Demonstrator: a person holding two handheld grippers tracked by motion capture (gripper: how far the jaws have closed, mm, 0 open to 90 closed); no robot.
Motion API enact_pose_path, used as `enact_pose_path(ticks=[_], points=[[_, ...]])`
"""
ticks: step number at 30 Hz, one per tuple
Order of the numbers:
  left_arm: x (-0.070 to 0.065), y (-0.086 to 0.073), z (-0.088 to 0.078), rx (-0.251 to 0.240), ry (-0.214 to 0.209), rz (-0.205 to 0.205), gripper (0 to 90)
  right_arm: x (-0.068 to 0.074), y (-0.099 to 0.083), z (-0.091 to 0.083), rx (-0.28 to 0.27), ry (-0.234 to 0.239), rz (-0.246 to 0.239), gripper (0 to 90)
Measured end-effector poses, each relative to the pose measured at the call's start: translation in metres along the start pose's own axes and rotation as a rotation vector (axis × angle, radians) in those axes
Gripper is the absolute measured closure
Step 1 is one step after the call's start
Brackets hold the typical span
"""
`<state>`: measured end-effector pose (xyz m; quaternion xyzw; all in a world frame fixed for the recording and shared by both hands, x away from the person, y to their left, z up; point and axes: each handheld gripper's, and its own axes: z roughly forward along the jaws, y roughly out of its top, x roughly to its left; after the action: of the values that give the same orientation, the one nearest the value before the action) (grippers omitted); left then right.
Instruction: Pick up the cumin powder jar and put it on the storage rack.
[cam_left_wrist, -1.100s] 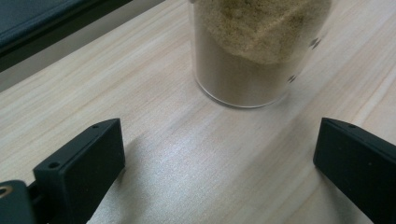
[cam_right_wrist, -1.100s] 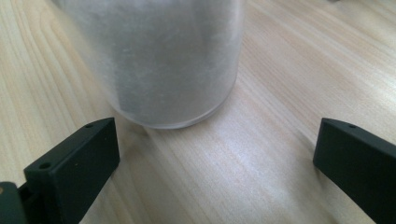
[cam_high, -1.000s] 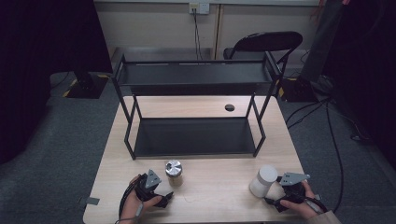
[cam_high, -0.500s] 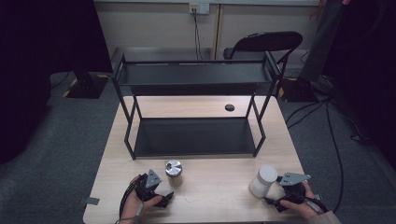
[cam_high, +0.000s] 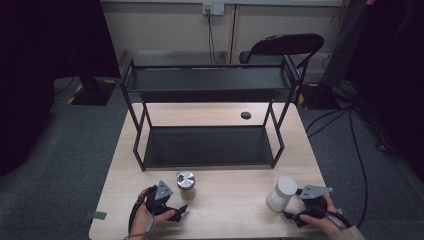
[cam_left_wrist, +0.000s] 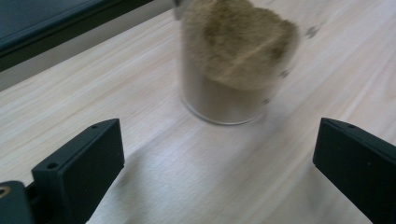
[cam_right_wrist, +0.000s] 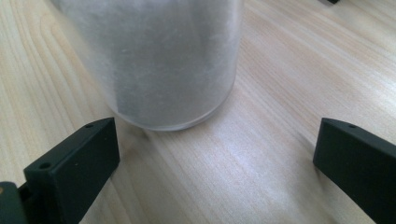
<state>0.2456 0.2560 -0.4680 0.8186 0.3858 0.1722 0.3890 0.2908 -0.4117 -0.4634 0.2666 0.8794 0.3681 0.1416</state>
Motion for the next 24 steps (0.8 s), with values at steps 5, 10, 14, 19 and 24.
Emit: enact_pose_path(ticks=[5,10,14,19,24], points=[[-0.002,0.002,-0.002,-0.014,-0.01,0.007,1.1,0.0,-0.001,0.0,-0.003,-0.001,0.001,0.0],[-0.001,0.003,-0.006,-0.033,-0.011,-0.002,1.1,0.0,-0.001,0.0,-0.005,-0.001,0.001,0.0],[-0.002,0.007,-0.007,-0.042,-0.01,-0.004,1.1,0.0,-0.001,0.0,-0.005,-0.002,0.001,0.0],[-0.003,0.009,-0.007,-0.054,-0.009,-0.008,1.1,0.0,-0.001,0.0,-0.006,-0.002,0.001,0.0],[-0.004,0.011,-0.006,-0.07,-0.005,-0.014,1.0,0.001,-0.001,0.0,-0.006,-0.002,0.001,0.0]])
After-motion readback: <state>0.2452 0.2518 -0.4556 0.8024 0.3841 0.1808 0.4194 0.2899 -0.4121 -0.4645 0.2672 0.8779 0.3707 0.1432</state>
